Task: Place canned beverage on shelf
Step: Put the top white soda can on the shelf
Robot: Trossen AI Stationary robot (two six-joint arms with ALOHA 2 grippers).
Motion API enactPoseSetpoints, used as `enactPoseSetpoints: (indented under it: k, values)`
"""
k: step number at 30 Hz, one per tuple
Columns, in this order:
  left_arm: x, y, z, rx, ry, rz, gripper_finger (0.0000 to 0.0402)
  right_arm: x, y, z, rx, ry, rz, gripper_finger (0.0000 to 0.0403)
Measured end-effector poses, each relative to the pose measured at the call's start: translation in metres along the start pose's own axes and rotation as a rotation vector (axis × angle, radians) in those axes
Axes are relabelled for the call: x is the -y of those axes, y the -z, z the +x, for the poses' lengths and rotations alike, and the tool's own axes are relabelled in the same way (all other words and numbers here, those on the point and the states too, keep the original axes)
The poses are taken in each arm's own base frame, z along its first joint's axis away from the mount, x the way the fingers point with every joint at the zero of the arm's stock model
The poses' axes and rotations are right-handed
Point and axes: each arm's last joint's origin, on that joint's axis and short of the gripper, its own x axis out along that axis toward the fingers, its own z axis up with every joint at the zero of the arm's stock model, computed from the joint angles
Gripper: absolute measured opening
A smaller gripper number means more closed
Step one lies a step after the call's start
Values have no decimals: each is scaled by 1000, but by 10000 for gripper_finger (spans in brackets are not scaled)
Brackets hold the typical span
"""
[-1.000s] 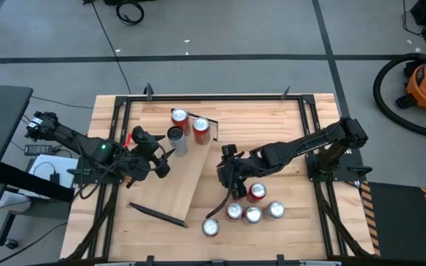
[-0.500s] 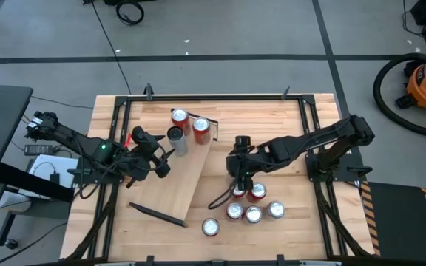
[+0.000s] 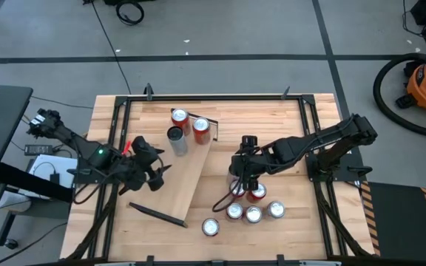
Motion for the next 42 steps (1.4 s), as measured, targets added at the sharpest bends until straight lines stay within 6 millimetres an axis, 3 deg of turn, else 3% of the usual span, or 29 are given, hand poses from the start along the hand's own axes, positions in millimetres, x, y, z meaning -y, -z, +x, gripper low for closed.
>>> enactPoseSetpoints:
  k: [6,12,17,25,36,42]
  values:
    - [-2,-1,-1,57,-65,7,302,-5,-13,-3,141,6,-62,323]
    - [-19,4,5,-15,-192,-29,302,-10,-33,-3,360,-22,-125,323]
    - [-32,9,7,-58,-297,-77,302,-11,-35,13,480,2,-185,323]
    - [-37,4,10,17,-374,-86,302,1,-50,47,578,92,-225,322]
    - [-36,3,10,33,-377,-91,302,16,-60,85,619,63,-214,322]
    - [-36,3,10,34,-377,-92,302,10,-73,103,558,216,-340,322]
